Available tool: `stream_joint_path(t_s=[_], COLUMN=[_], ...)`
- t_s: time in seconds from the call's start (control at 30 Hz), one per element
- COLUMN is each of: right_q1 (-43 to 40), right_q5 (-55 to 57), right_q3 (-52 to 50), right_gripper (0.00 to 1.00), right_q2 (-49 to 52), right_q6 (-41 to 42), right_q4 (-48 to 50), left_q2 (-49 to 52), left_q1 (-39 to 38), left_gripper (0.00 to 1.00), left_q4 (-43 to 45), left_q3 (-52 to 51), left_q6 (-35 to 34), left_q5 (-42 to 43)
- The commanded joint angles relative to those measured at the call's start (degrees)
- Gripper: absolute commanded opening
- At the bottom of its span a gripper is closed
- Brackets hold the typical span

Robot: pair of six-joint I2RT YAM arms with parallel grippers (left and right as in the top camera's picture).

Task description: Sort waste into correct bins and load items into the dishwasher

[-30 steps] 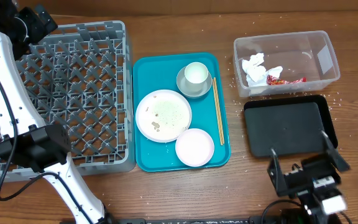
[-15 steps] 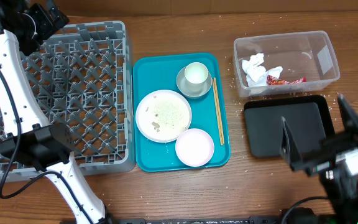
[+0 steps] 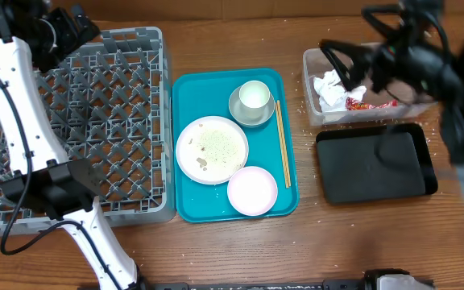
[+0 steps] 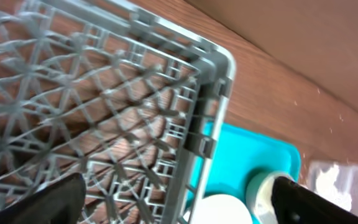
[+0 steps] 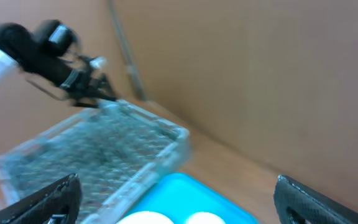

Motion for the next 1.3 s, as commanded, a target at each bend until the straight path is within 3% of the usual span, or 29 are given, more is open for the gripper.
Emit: stream_joint_path(t_s=[0.0, 0.1, 0.2, 0.33, 0.47, 0.67, 0.9, 1.27], right_q1=[0.3, -0.6, -3.6, -9.6, -16.2, -26.5, -35.8, -37.7], right_q5=[-10.4, -5.0, 4.5, 10.3, 19.5, 34.4, 41.7, 41.6], right_q3=[1.4, 1.4, 1.4, 1.4, 1.4, 1.4, 1.4, 1.3], right_gripper=[1.0, 1.0, 1.0, 1.0, 1.0, 1.0, 1.0, 1.0], right_q2=[5.6, 8.7, 9.4, 8.6, 7.1, 6.7, 6.7, 6.7], right_q6=[6.2, 12.3, 20.7, 27.8, 36.7, 47.0, 49.5, 49.5], right_q4=[2.1, 2.8, 2.3, 1.0, -4.5, -17.7, -24.4, -25.5], left_q2=[0.3, 0.3, 0.3, 0.3, 0.3, 0.9, 5.3, 6.9], left_q1=[-3.5, -7.3, -12.2, -19.7, -26.8, -36.0, -42.9, -44.5], left_gripper=[0.95, 0.97, 0.89, 0.91, 0.94, 0.85, 0.71, 0.71], left_q4=[-0.5, -0.9, -0.7, 1.0, 4.1, 9.6, 11.0, 5.0], left_q3=[0.0, 0.0, -0.1, -0.2, -0.5, -3.7, -4.5, -4.5], left_q6=[11.2, 15.0, 15.2, 15.2, 15.2, 15.1, 14.7, 11.5], left_q5=[9.6, 10.6, 6.6, 1.2, -2.9, -5.3, -9.7, -11.0])
